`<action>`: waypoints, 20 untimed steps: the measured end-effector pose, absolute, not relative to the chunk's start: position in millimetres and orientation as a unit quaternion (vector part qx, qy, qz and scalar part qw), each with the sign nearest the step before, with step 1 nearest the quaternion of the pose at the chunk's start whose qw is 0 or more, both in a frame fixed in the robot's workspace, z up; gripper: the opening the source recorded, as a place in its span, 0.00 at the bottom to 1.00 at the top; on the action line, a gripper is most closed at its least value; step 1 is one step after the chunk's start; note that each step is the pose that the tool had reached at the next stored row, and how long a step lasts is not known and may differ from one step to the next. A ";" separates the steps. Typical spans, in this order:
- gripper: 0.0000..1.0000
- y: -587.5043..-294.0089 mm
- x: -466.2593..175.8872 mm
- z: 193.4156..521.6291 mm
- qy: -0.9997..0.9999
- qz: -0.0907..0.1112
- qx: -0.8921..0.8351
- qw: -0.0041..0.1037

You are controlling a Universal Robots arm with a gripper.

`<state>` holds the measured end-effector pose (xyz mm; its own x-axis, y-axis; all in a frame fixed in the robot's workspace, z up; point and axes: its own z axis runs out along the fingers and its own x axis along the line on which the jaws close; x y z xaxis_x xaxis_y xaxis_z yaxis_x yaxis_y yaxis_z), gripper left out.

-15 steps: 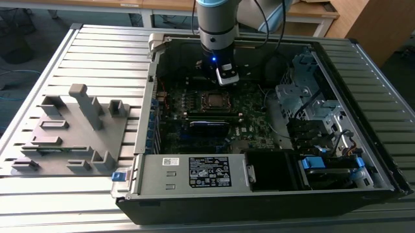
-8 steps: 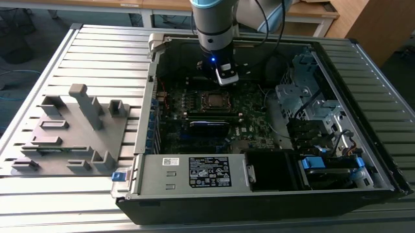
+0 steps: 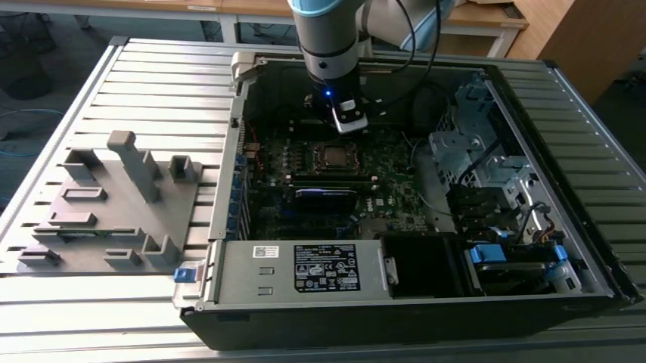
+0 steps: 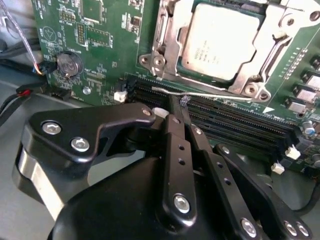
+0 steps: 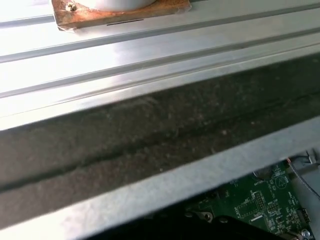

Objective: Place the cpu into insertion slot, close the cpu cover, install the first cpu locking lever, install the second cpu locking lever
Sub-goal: 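Install the first cpu locking lever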

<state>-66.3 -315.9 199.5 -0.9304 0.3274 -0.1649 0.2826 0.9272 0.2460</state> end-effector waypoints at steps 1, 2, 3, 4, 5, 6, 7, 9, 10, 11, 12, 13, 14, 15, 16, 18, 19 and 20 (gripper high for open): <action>0.10 -316.1 -66.4 199.4 0.976 0.110 0.156 0.103; 0.10 -316.4 -66.4 199.4 0.976 0.110 0.156 0.104; 0.10 -316.5 -66.5 199.3 0.976 0.110 0.156 0.104; 0.10 -316.5 -66.5 199.3 0.976 0.110 0.156 0.105; 0.10 -316.5 -66.5 199.3 0.976 0.110 0.156 0.105; 0.10 -316.5 -66.5 199.4 0.976 0.110 0.156 0.105; 0.10 -316.5 -66.5 199.4 0.976 0.110 0.156 0.105; 0.10 -316.6 -66.6 199.8 0.976 0.110 0.156 0.105; 0.10 -316.6 -66.6 201.0 0.976 0.110 0.156 0.105; 0.10 -316.6 -66.6 202.6 0.976 0.110 0.156 0.105; 0.10 -316.5 -66.6 204.0 0.976 0.110 0.156 0.105; 0.10 -316.5 -66.6 205.1 0.976 0.110 0.156 0.105; 0.10 -316.5 -66.6 205.9 0.976 0.110 0.156 0.105; 0.10 -316.5 -66.6 206.8 0.976 0.110 0.156 0.105; 0.10 -316.5 -66.6 208.2 0.976 0.110 0.156 0.105; 0.10 -316.6 -66.6 211.7 0.976 0.110 0.156 0.105; 0.10 -316.5 -66.6 213.7 0.976 0.111 0.156 0.105; 0.10 -316.5 -66.6 215.9 0.976 0.111 0.156 0.105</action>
